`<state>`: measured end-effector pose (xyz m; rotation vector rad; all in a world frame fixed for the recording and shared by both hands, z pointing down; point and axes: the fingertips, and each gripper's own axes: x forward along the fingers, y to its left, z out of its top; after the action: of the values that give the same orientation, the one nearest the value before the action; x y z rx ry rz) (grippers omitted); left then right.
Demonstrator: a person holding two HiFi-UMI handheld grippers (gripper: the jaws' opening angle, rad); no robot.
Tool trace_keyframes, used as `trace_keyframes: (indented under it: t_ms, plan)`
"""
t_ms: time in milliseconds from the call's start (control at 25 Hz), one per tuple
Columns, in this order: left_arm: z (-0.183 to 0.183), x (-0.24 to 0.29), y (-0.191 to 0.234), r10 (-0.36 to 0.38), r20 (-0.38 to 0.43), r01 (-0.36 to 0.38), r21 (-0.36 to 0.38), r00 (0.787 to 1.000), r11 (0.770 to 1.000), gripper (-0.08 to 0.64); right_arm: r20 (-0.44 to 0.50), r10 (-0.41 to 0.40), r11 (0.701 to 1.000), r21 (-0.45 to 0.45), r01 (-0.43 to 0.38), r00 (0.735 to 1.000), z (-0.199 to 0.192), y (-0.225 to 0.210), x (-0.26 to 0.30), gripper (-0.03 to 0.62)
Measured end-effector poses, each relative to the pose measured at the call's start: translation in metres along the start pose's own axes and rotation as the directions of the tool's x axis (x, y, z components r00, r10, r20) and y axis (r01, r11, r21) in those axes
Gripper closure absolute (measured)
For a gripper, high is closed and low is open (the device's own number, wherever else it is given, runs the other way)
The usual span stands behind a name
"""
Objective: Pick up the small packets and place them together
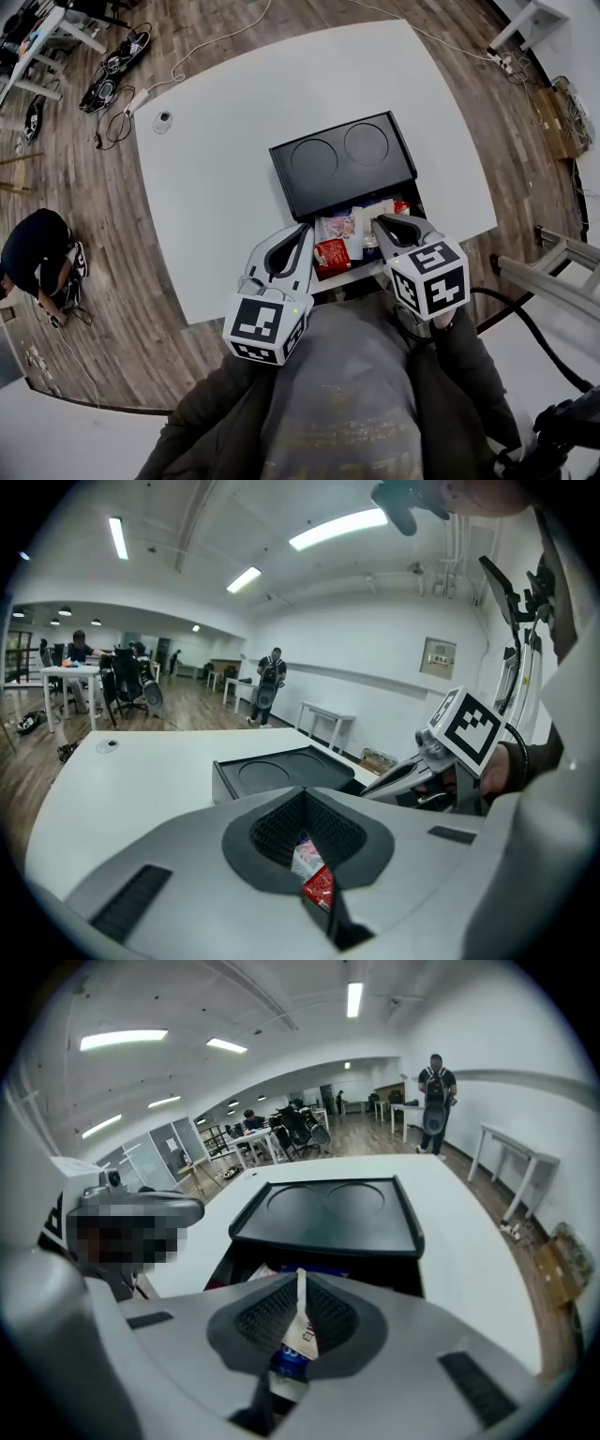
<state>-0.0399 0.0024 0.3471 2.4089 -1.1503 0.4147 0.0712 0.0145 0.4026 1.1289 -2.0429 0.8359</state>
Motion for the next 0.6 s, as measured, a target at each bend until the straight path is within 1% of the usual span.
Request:
trace_keyframes:
  t_ms: [40,120,240,320,440,600]
  plan:
    - [-0.001,-0.001,0.002,0.005,-0.003,-0.005,-0.003,1.000,1.000,0.557,-0.013,0.033,0.999,0.030,-0.033,0.999,-0.002,0.003,0.005,0.570]
    - [-0.003,-0.002,0.009,0.018,-0.009,-0.018,-0.010,1.000,1.000,0.557,-0.040,0.083,0.994,0.080,-0.080,0.996,-0.005,0.006,0.015,0.503]
    - [-0.006,-0.001,0.018,0.038,-0.019,-0.038,-0.025,0.999,0.999,0.557,-0.087,0.123,0.988,0.106,-0.114,0.989,-0.012,0.009,0.028,0.460]
    - [-0.007,0.000,0.021,0.043,-0.025,-0.044,-0.032,0.999,0.999,0.557,-0.118,0.137,0.986,0.107,-0.124,0.984,-0.015,0.012,0.035,0.460]
    - [-0.009,0.005,0.024,0.044,-0.030,-0.045,-0.039,0.999,0.998,0.557,-0.159,0.120,0.991,0.081,-0.108,0.980,-0.019,0.010,0.042,0.460]
    - [-0.010,0.007,0.028,0.048,-0.037,-0.049,-0.049,0.998,0.998,0.557,-0.181,0.120,0.992,0.066,-0.109,0.976,-0.018,0.011,0.047,0.460]
